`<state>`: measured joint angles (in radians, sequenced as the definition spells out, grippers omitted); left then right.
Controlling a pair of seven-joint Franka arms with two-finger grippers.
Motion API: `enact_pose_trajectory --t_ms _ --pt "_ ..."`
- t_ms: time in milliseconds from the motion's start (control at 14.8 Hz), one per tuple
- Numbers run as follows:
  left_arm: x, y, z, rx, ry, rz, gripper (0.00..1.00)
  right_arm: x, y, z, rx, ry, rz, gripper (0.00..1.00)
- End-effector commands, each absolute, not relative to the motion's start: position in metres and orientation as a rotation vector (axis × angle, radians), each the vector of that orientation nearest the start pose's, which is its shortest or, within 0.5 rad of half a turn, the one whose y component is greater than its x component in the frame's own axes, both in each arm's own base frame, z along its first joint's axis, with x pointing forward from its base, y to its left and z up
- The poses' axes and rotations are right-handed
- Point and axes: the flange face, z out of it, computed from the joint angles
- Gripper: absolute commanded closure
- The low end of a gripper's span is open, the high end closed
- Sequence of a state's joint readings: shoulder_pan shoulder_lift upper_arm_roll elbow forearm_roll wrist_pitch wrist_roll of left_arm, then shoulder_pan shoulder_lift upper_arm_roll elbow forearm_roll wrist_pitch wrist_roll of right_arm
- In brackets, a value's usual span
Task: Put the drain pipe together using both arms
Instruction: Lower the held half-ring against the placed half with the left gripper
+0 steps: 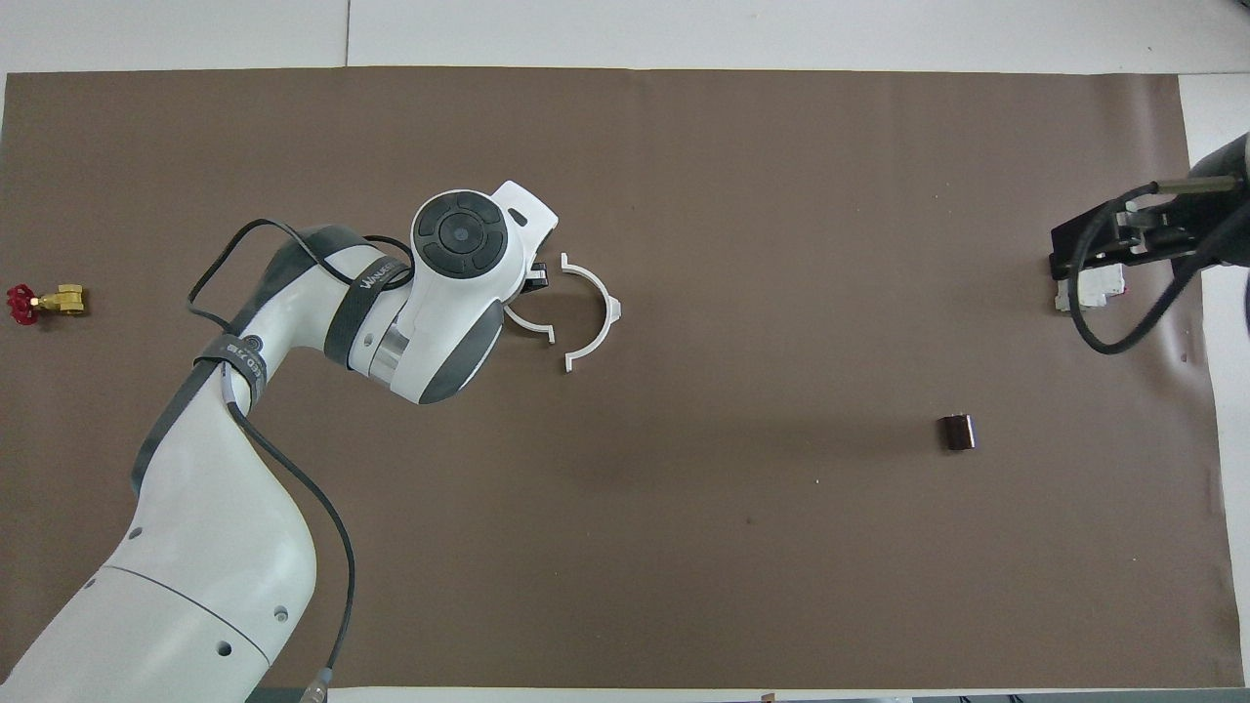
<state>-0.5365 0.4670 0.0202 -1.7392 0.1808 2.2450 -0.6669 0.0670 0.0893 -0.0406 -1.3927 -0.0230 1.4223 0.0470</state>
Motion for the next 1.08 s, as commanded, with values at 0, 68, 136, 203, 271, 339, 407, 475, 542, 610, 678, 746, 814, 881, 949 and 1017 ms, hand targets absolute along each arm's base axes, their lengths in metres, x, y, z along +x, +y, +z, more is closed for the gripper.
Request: enact_pose_trajectory --t_ms 0,68,136,203,271,339,407,475,542,610,678,746,814,881,949,1017 --pt "0.574 -0.331 0.310 -3.000 -0.027 -0.216 1.00 0.558 0.003 0.632 -3.166 0.043 0.162 0.00" --pt "0.566 -0.339 0.307 -2.998 0.001 -0.207 1.00 0.558 0.003 0.630 -3.170 0.044 0.162 0.00" --pt "0.561 -0.339 0.303 -2.992 0.007 -0.193 1.00 0.559 0.002 0.629 -3.169 0.041 0.150 0.00" --pt "0.560 -0.338 0.301 -2.989 0.009 -0.185 1.00 0.559 -0.001 0.629 -3.169 0.043 0.145 0.00" --pt "0.558 -0.338 0.302 -2.981 0.021 -0.190 1.00 0.555 0.000 0.621 -3.167 0.038 0.176 0.00" --pt "0.557 -0.338 0.301 -2.978 0.025 -0.185 1.00 0.547 -0.001 0.616 -3.165 0.035 0.201 0.00" --pt "0.554 -0.340 0.301 -2.975 0.033 -0.180 1.00 0.542 0.001 0.612 -3.164 0.030 0.215 0.00" --pt "0.551 -0.342 0.301 -2.974 0.040 -0.177 1.00 0.540 0.002 0.613 -3.164 0.027 0.213 0.00" --pt "0.549 -0.341 0.299 -2.971 0.043 -0.172 1.00 0.540 0.003 0.613 -3.164 0.020 0.213 0.00" --pt "0.546 -0.342 0.298 -2.968 0.051 -0.164 1.00 0.539 0.002 0.612 -3.163 0.001 0.218 0.00" --pt "0.542 -0.345 0.297 -2.968 0.068 -0.163 1.00 0.534 0.002 0.613 -3.162 -0.007 0.216 0.00" --pt "0.542 -0.345 0.297 -2.967 0.070 -0.163 1.00 0.529 0.002 0.613 -3.164 -0.007 0.204 0.00" --pt "0.541 -0.346 0.297 -2.967 0.075 -0.163 1.00 0.525 0.003 0.614 -3.165 -0.010 0.187 0.00" --pt "0.540 -0.348 0.298 -2.969 0.079 -0.164 1.00 0.525 0.003 0.612 -3.165 -0.018 0.184 0.00" --pt "0.538 -0.352 0.298 -2.972 0.092 -0.172 1.00 0.529 0.004 0.613 -3.166 -0.026 0.146 0.00" --pt "0.537 -0.354 0.298 -2.973 0.096 -0.173 1.00 0.533 0.003 0.614 -3.169 -0.029 0.107 0.00"
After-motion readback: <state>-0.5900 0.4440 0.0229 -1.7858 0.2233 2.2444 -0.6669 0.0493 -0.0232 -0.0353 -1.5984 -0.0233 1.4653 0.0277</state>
